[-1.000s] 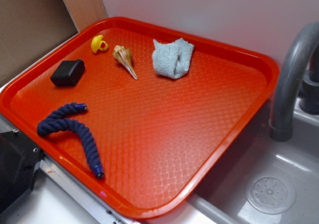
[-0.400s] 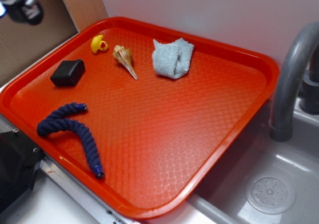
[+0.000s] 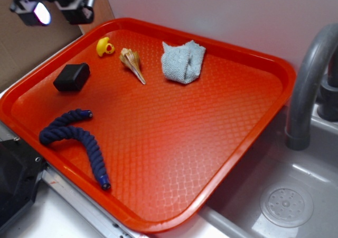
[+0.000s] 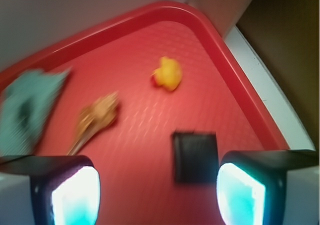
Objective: Grab the yellow duck.
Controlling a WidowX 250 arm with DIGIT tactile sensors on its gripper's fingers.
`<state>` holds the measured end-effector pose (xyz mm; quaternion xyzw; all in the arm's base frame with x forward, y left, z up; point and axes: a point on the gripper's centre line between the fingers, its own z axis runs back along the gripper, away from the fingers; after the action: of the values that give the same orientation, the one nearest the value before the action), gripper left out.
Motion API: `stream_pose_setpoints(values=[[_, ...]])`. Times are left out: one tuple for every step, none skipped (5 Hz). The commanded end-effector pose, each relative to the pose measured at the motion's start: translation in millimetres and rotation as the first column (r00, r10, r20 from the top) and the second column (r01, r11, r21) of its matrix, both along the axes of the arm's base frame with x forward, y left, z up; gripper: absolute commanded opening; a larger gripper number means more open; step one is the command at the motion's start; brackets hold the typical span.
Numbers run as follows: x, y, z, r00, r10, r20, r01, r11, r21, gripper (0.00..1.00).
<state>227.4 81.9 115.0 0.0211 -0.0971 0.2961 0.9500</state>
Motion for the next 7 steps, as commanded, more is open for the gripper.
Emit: stream_pose_setpoints(values=[[38,47,-16,0.995,0.093,0.027,-0.095,0.993,0.071,1.00],[54,51,-35,0.997,0.081,0.008,-0.082,0.994,0.073,1.00],[64,55,-54,0.997,0.062,-0.034,-0.060,0.996,0.066,1.00],[69,50,-76,0.996,0.007,-0.088,0.000,0.998,0.070,1.00],[68,45,-81,0.994,-0.013,-0.110,0.019,0.998,0.057,0.00],[62,52,-66,0.997,0.011,-0.078,-0.006,0.998,0.056,0.00],[62,54,-61,0.996,-0.012,-0.085,0.019,0.996,0.083,0.00]])
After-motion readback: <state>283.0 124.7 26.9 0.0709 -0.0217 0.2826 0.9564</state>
